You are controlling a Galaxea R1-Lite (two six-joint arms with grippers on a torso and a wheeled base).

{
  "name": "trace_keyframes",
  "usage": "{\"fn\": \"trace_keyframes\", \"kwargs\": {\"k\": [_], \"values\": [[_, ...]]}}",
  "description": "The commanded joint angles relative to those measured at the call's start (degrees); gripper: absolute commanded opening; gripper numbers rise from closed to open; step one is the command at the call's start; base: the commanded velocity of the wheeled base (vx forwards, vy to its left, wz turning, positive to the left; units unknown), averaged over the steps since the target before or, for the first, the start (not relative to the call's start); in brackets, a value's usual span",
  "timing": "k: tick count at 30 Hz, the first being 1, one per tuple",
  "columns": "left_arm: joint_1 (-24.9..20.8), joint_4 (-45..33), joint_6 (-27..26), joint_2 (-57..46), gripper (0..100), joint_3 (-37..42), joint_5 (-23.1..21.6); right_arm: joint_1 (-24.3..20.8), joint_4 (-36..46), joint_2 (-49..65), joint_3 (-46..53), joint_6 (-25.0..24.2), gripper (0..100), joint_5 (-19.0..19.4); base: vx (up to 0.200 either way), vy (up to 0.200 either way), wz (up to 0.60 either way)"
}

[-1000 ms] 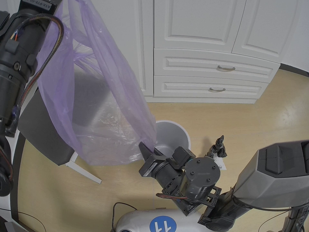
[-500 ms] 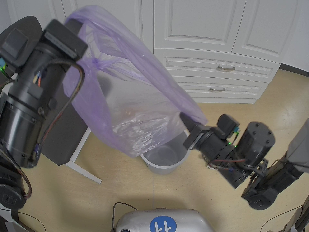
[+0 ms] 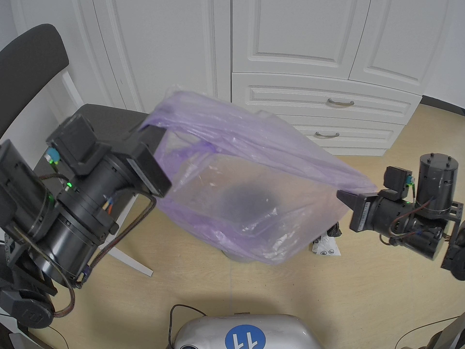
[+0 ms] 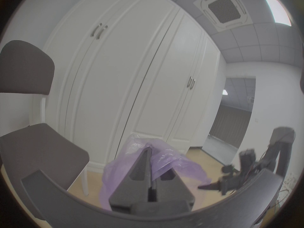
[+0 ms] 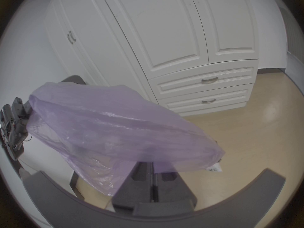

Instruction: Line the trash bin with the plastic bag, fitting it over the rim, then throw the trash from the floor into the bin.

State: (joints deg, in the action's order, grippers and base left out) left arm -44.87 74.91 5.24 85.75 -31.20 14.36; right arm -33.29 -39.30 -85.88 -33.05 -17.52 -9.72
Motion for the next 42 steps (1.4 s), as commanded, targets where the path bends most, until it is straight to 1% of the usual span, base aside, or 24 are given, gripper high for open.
{"fn": "trace_keyframes", "kwargs": {"k": [1,4,7,8,9,13,20,23,25,31,33,36,38,39,42], "values": [[3.5,-2.0,-0.6,9.3,0,3.6,-1.1,3.9,12.1,15.5,-2.0,6.3,0,1.5,0.0,0.0,0.0],[4.1,-1.6,-0.6,12.2,0,3.6,-1.0,4.9,14.1,16.5,-0.3,11.4,0,1.5,0.0,0.0,0.0],[5.8,-0.4,-0.6,15.7,0,3.3,-0.9,5.8,15.2,17.3,3.1,17.7,0,1.5,0.0,0.0,0.0],[5.9,-0.1,-0.6,15.9,0,3.2,-1.0,5.9,15.2,17.3,3.3,18.3,0,1.5,0.0,0.0,0.0],[6.2,1.8,-0.5,17.2,0,3.4,-1.0,7.0,15.2,17.2,5.2,21.9,0,1.5,0.0,0.0,0.0],[6.6,3.6,-0.8,17.7,0,3.4,-0.9,8.3,15.2,16.7,7.0,26.7,0,1.0,0.0,0.0,0.0],[7.4,3.5,-1.0,18.0,0,3.0,-0.9,9.0,15.3,14.8,8.0,28.4,0,0.7,0.0,0.0,0.0],[8.4,3.6,-0.8,18.5,0,2.5,-0.9,11.1,15.1,12.8,9.2,32.8,0,-0.8,0.0,0.0,0.0],[8.8,3.7,-0.8,19.0,0,2.0,-0.9,11.7,15.0,11.2,9.4,33.8,0,-1.3,0.0,0.0,0.0],[9.5,3.6,-0.7,19.9,0,1.1,-0.8,11.8,14.6,8.0,9.1,33.6,0,-1.3,0.0,0.0,0.0],[9.8,3.6,-0.8,20.4,0,1.0,-0.7,12.0,14.5,6.4,8.7,33.6,0,-2.3,0.0,0.0,0.0],[10.1,3.5,-0.7,21.0,0,0.1,-0.5,12.0,14.5,5.1,8.7,33.6,0,-5.2,0.0,0.0,0.0],[10.1,3.5,-0.7,21.0,0,0.1,-0.5,12.0,14.5,5.1,8.7,33.6,0,-5.2,0.0,0.0,0.0],[10.2,3.7,-0.7,21.9,0,-0.4,-0.5,12.0,14.5,3.7,8.9,33.9,0,-6.2,0.0,0.0,0.0],[10.6,3.8,-0.6,22.8,0,-0.6,-0.4,11.8,14.4,1.3,9.0,34.4,0,-6.3,0.0,0.0,0.0]]}}
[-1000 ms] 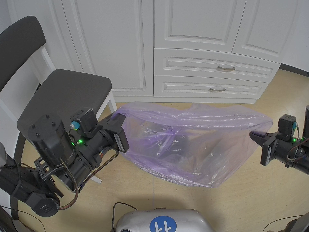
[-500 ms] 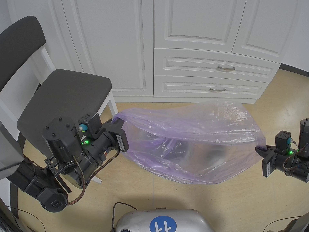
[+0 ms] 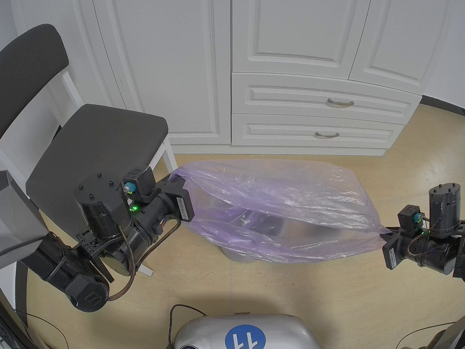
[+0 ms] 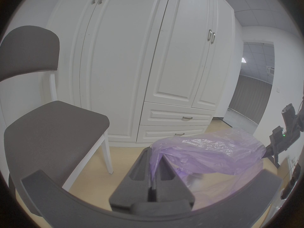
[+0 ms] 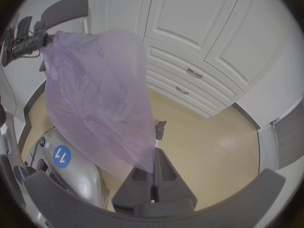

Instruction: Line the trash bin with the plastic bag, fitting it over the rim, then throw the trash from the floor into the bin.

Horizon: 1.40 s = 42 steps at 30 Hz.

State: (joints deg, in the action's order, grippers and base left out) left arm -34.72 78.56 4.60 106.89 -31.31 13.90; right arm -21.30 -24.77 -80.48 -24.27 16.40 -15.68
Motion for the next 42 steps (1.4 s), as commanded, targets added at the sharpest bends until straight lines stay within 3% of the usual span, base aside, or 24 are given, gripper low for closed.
{"fn": "trace_keyframes", "kwargs": {"k": [1,6,10,16,23,35,39,42], "values": [[0.7,0.1,0.1,1.7,0,-0.7,0.1,-0.2,-0.1,-4.5,0.3,0.7,0,-0.3,0.0,0.0,0.0],[0.7,2.0,0.4,1.8,0,-1.9,0.0,-0.3,0.0,-5.9,1.2,3.3,0,-0.3,0.0,0.0,0.0],[-0.6,9.1,0.3,4.6,0,-2.4,0.0,-0.9,-3.6,-6.2,2.2,3.6,0,0.4,0.0,0.0,0.0],[-0.5,9.2,0.5,6.4,0,-2.6,-0.2,-1.1,-13.0,-8.8,6.3,4.1,0,1.3,0.0,0.0,0.0],[1.2,9.2,0.6,4.9,0,-2.9,-0.4,-3.7,-23.0,-11.5,8.7,4.6,0,-0.8,0.0,0.0,0.0],[2.6,9.2,2.8,8.6,0,-4.4,-0.5,-3.5,-25.2,-13.9,6.4,4.9,0,-1.8,0.0,0.0,0.0],[3.0,9.2,4.4,13.2,0,-9.4,-0.6,0.2,-25.2,-19.4,0.1,11.1,0,-1.6,0.0,0.0,0.0],[3.5,9.2,4.5,16.7,0,-13.6,-0.5,1.8,-25.2,-22.8,-3.2,12.9,0,-1.1,0.0,0.0,0.0]]}}
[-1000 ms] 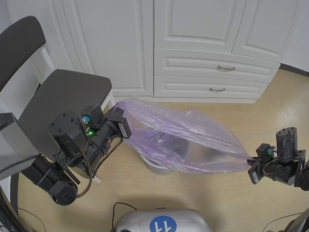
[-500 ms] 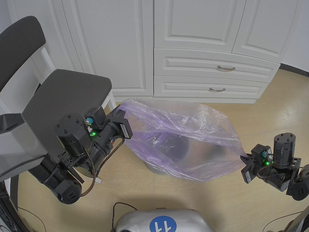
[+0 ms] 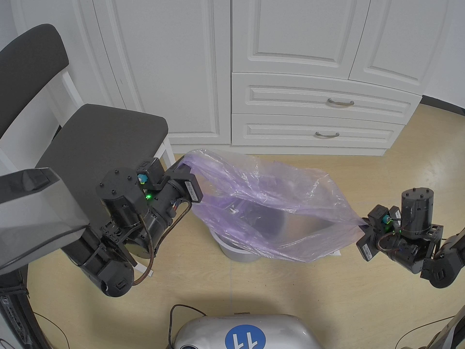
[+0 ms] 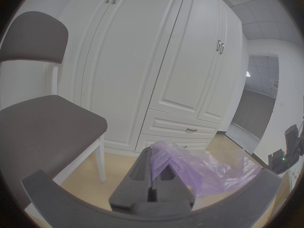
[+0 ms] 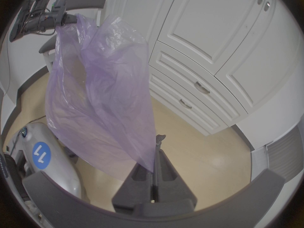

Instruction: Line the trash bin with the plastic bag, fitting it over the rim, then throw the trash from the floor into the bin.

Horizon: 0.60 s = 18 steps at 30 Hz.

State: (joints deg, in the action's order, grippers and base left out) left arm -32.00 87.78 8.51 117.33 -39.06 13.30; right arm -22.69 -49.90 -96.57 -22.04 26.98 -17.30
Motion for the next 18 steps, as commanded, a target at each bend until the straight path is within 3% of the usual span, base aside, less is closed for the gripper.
{"fn": "trace_keyframes", "kwargs": {"k": [1,8,13,18], "values": [[0.9,0.0,0.7,6.9,0,-6.6,0.1,3.2,0.0,-7.6,-6.0,2.1,0,0.6,0.0,0.0,0.0],[2.3,0.0,3.4,9.9,0,-10.0,0.2,2.4,-4.0,-16.1,-10.4,-2.8,0,0.4,0.0,0.0,0.0],[1.3,0.1,4.7,9.6,0,-10.6,0.6,1.3,-12.2,-18.7,-10.9,-3.9,0,-0.6,0.0,0.0,0.0],[-2.6,0.2,3.4,7.1,0,-8.1,0.6,-1.7,-23.7,-20.3,-10.3,-3.9,0,-1.1,0.0,0.0,0.0]]}}
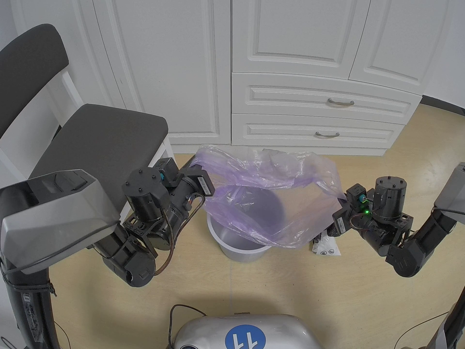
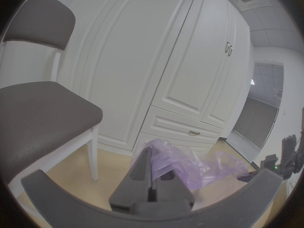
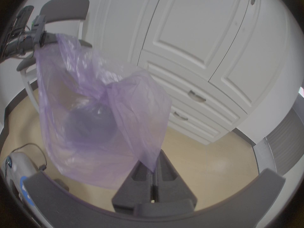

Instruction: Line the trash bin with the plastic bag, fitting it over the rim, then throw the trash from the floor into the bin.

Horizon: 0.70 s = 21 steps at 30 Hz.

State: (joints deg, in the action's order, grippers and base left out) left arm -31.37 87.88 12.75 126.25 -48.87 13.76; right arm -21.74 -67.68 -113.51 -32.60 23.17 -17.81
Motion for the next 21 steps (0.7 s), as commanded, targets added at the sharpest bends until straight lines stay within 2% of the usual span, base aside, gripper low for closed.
{"fn": "trace_keyframes", "kwargs": {"k": [1,8,14,18,21], "values": [[-4.1,0.1,-1.1,-2.5,0,2.1,0.0,-3.5,-8.8,-4.1,0.4,0.1,0,-0.6,0.0,0.0,0.0],[-8.1,0.1,-0.4,-2.6,0,2.6,-0.6,-6.6,-22.3,-11.3,-0.9,0.4,0,0.3,0.0,0.0,0.0],[-10.2,0.1,-0.4,-0.8,0,2.0,-0.4,-8.9,-22.3,-14.6,-2.9,-0.2,0,2.2,0.0,0.0,0.0],[-8.4,0.1,-0.2,1.3,0,0.4,-0.3,-7.7,-22.3,-13.2,-1.1,0.8,0,1.8,0.0,0.0,0.0],[-6.1,0.1,1.5,3.2,0,-2.7,-0.3,-3.5,-22.3,-13.0,-0.8,5.7,0,2.1,0.0,0.0,0.0]]}}
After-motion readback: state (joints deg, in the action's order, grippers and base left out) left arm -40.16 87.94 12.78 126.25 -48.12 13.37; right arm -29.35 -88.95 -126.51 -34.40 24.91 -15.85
